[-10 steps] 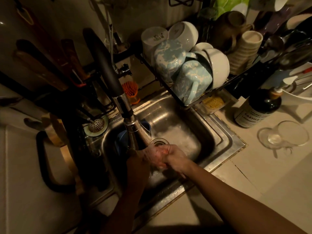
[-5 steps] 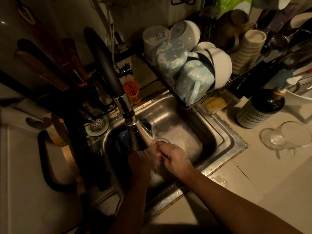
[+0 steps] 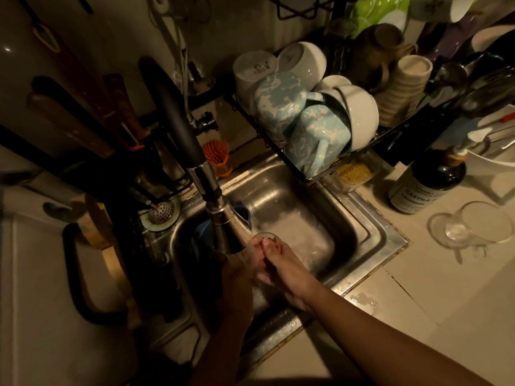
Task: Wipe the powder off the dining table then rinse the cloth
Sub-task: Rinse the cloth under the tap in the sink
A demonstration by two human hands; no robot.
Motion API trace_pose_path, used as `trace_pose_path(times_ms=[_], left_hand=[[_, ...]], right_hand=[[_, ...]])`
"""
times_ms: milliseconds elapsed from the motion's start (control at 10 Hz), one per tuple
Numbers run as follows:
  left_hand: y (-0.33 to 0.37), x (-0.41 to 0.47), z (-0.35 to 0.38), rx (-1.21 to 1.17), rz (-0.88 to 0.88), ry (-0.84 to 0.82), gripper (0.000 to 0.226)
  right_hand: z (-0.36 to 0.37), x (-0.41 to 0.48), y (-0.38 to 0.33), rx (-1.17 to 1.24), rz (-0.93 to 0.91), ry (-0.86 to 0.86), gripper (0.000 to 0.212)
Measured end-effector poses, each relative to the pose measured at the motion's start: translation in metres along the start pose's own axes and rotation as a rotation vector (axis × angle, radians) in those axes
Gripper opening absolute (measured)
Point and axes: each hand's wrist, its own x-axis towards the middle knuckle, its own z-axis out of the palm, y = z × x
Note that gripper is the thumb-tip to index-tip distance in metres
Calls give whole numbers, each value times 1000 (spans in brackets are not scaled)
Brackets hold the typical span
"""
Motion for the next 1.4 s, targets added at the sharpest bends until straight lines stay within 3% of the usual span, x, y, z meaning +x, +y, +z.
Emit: trace_pose_path(times_ms=[100,200,300,400,500,600,700,800,900,1000,1100,1200,1300,1400], left_hand=[[14,-9,-6,-14,40,-182,40],[34,-5,-13,74,114,-307,60],[42,-3,-12,187,141,-361,57],[42,8,-15,172,71,-435,51],[39,14,-15,328,66,-419,25],[35,19,-13,341,107,-394,14],[31,22,-13,386,170,-325,15],[24,19,-13,655,212,-106,25],[20,17,-10,687,359,-78,20],[29,12,-5,681,211,-95,27],[33,12,-9,523,121,-251,35],[31,19,-15,310,68,-267,39],[20,25,-14,343,123,-141,61],[12,22,-8,588,243,28,42]], right_hand=[[-5,9,7,59,-70,17,51],[-12,10,3,-87,-157,4,37],[-14,10,-4,-278,-205,-69,8],[-9,12,-10,-293,-197,-123,24],[-4,10,-21,-280,-176,-165,53],[-5,8,-29,-271,-119,-180,52],[-8,5,-29,-245,-26,-143,17],[-5,-2,-25,34,47,-252,20],[4,-3,-19,26,-87,-223,23],[9,1,-11,24,-84,-133,35],[6,4,-10,-37,-58,-73,32],[0,3,-14,-197,-91,-64,26],[-1,7,-13,-254,-179,-50,19],[-5,15,-2,-259,-268,26,22]])
